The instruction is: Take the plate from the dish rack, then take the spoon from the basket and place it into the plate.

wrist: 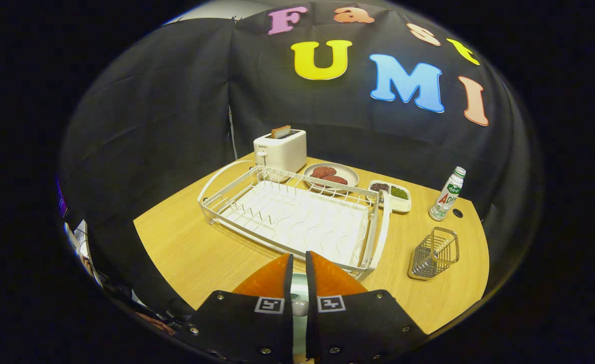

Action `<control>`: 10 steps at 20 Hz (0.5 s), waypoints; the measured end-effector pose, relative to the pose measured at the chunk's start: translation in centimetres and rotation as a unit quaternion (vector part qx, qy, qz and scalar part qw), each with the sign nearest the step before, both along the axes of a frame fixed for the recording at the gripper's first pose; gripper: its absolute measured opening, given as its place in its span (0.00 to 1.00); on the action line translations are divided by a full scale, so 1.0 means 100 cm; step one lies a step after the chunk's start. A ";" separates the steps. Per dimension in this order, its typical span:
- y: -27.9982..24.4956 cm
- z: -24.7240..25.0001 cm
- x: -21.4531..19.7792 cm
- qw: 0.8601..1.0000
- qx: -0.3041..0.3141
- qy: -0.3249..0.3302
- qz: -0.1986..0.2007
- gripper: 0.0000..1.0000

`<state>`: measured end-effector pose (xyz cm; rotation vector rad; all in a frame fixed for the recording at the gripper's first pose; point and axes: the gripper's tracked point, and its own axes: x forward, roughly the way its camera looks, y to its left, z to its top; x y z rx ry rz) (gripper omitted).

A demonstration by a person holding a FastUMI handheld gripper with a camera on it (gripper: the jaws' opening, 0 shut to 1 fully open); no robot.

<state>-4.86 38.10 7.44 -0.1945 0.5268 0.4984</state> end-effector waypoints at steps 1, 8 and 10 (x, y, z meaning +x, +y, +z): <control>0.004 -0.003 0.002 1.000 -0.006 0.003 0.008 0.10; 0.023 -0.013 0.019 0.999 -0.012 0.018 0.024 0.09; 0.024 -0.017 0.023 0.999 -0.016 0.024 0.022 0.13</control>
